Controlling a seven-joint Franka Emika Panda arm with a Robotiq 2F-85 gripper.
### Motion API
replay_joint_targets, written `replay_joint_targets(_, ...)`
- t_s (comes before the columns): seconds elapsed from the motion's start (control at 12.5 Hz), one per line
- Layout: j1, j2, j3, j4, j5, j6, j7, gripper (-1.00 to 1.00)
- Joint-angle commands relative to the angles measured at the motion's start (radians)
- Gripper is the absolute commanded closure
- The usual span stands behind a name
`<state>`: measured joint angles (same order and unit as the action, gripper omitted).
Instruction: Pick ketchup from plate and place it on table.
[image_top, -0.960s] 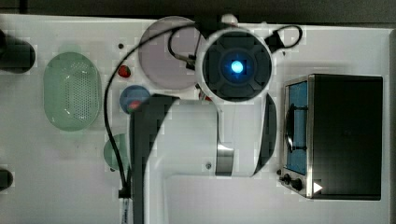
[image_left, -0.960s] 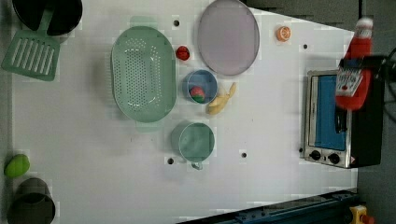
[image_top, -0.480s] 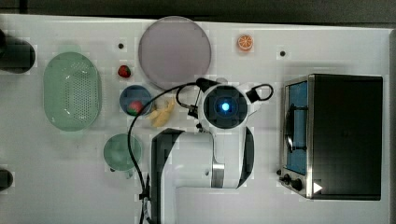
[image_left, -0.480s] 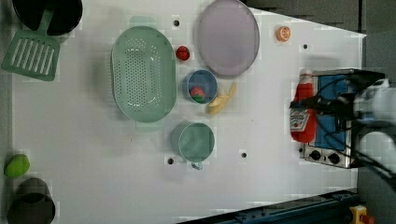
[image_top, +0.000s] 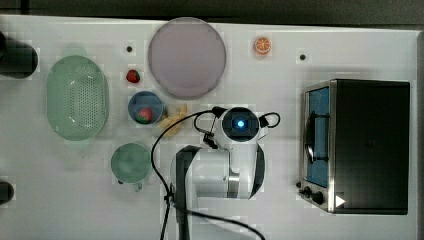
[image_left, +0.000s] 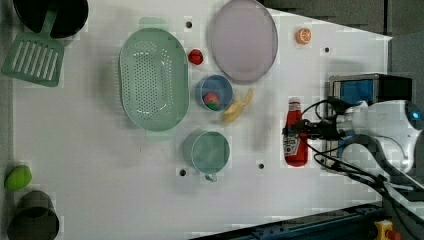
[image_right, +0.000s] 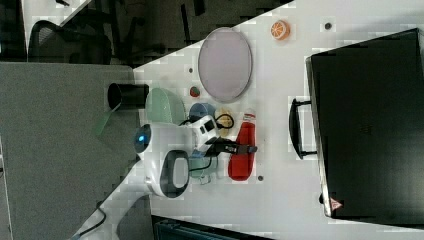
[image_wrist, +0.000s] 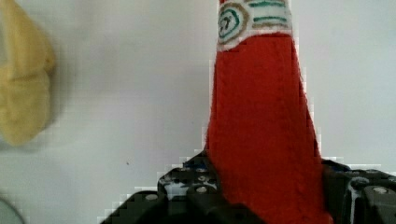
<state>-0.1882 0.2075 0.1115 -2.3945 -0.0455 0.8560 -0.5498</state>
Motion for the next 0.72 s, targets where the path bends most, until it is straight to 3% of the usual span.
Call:
replay_joint_targets(0.08, -0.002, 0.028, 0.007, 0.016, 0.006, 0.087, -0.030, -0.43)
replay_joint_targets(0.32, -0.002, 0.024, 0.013, 0.022, 0.006, 0.120, -0.029, -1.00)
replay_joint_targets(0.72, -0.001, -0.155, 0.015, 0.061, 0.006, 0.066, 0.064, -1.00)
